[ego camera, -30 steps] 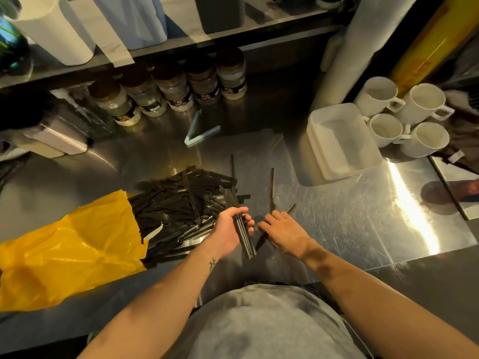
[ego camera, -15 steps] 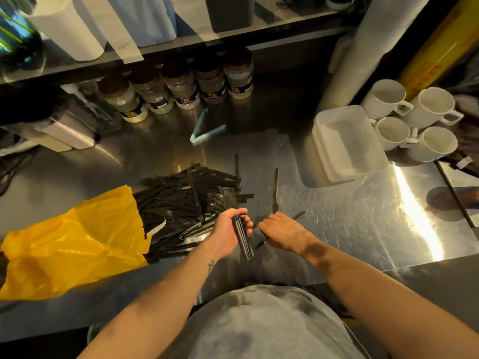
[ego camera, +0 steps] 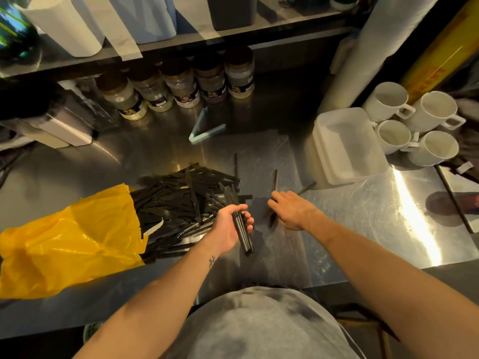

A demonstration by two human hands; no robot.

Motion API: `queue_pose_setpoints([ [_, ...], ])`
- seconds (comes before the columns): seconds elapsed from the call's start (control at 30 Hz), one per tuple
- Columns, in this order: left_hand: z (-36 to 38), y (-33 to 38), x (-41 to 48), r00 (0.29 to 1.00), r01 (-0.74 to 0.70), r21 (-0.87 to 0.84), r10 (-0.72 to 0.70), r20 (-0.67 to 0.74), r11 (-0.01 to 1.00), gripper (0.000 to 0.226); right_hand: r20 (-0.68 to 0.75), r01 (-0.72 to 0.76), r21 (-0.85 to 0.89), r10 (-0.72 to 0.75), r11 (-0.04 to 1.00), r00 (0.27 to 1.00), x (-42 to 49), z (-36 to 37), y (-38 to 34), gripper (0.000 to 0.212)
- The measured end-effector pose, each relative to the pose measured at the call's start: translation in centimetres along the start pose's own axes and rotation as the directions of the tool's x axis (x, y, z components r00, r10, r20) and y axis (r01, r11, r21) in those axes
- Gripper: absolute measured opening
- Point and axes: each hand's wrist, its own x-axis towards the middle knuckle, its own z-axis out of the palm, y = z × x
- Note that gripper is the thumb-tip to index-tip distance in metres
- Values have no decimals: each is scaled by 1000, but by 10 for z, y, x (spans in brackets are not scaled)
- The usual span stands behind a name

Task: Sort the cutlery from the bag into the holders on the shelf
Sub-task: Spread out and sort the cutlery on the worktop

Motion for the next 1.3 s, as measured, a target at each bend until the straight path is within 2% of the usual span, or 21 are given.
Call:
queue_pose_setpoints([
  [0.07,1,0,1,1000,7,-1,-7,-7,1000,21,-13,1,-70,-2,998,1000,2,-2,8,35],
  [0.17,2,2,3,1000,11,-2,-11,-15,1000,22,8,18,-152,-16,988,1000,8,-6,19,46],
  [0.37,4,5,7,999,29,2,-29,-37,1000,24,8,62,-224,-62,972,998,17,-15,23,53],
  [0.57,3,7,10,998,37,12,-36,-41,999,23,32,105,-290,-101,951,994,22,-13,24,31],
  [0.87,-9,8,4,999,24,18,-23,-25,1000,22,-6,63,-316,-69,947,998,22,-3,20,33],
  [1.0,-13,6,1,1000,21,1,-21,-21,1000,22,7,-6,-254,8,967,1000,23,7,10,26],
  [1.13,-15,6,-1,1000,16,-6,-16,-9,1000,22,50,-162,-115,169,980,984,24,14,-2,27],
  [1.3,-18,5,-7,1000,20,-12,-19,20,1000,24,102,-230,-2,229,973,968,21,19,-13,27],
])
